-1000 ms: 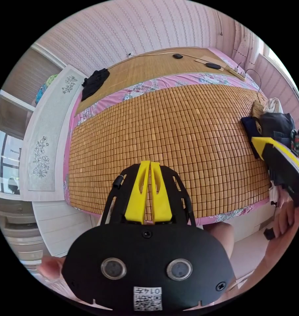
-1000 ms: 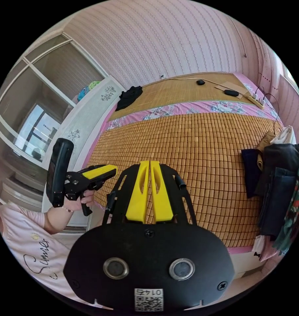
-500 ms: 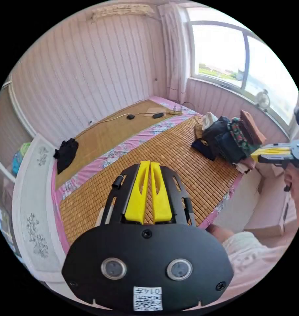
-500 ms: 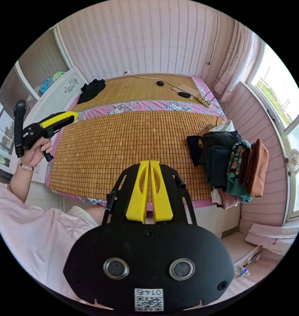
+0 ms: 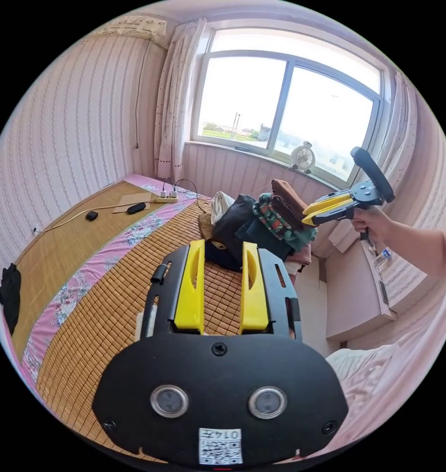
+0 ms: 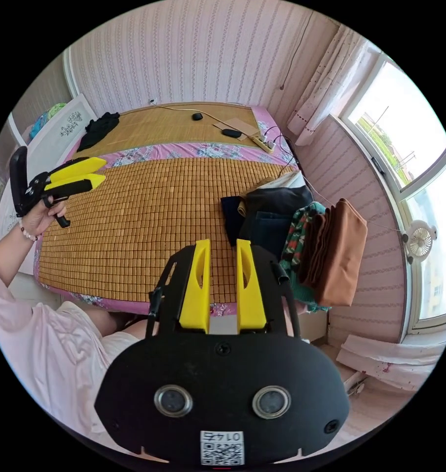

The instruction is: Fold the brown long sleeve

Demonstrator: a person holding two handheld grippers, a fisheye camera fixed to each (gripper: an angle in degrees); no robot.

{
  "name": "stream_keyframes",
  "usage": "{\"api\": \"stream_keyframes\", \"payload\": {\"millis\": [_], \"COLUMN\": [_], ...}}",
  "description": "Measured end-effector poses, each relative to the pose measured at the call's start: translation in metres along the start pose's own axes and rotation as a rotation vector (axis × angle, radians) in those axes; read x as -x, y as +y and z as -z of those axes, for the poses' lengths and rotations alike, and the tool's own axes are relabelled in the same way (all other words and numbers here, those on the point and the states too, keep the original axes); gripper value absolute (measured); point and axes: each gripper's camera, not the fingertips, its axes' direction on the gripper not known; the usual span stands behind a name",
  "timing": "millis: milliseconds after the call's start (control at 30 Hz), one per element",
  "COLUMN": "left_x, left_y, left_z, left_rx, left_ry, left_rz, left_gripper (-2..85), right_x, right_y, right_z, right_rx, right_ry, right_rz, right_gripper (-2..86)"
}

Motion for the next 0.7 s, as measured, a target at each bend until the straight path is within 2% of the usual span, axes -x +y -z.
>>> {"api": "stream_keyframes", "payload": {"millis": [133,367,500,633,700], "left_x": [0.019,0.066,0.086,0.123,0.141], "left_y": [-0.035,-0.087,-0.105,-0.123,-0.125], "left_z": [-0.086,-0.234,-0.300,-0.358,-0.384], "left_rx": [0.070,0.174,0.237,0.228,0.257], "left_ry": [0.049,0.084,0.068,0.079,0.056], "left_rz": [0.022,0.029,0.000,0.092,0.141], "left_gripper": [12.5,13.7,13.9,13.9,14.0], "right_x": [-0.060,-0.144,-0.188,-0.221,-0.238], "right_y": [-0.063,-0.195,-0.263,-0.311,-0.338], "right_z": [-0.034,-0.119,-0.170,-0.221,-0.255], "right_rx": [0.017,0.121,0.202,0.249,0.280], "right_ry": [-0.062,0.108,0.083,0.136,0.078], "right_rz": [0.051,0.188,0.214,0.201,0.157], "right_gripper": [11.6,15.5,16.6,16.9,17.6]}}
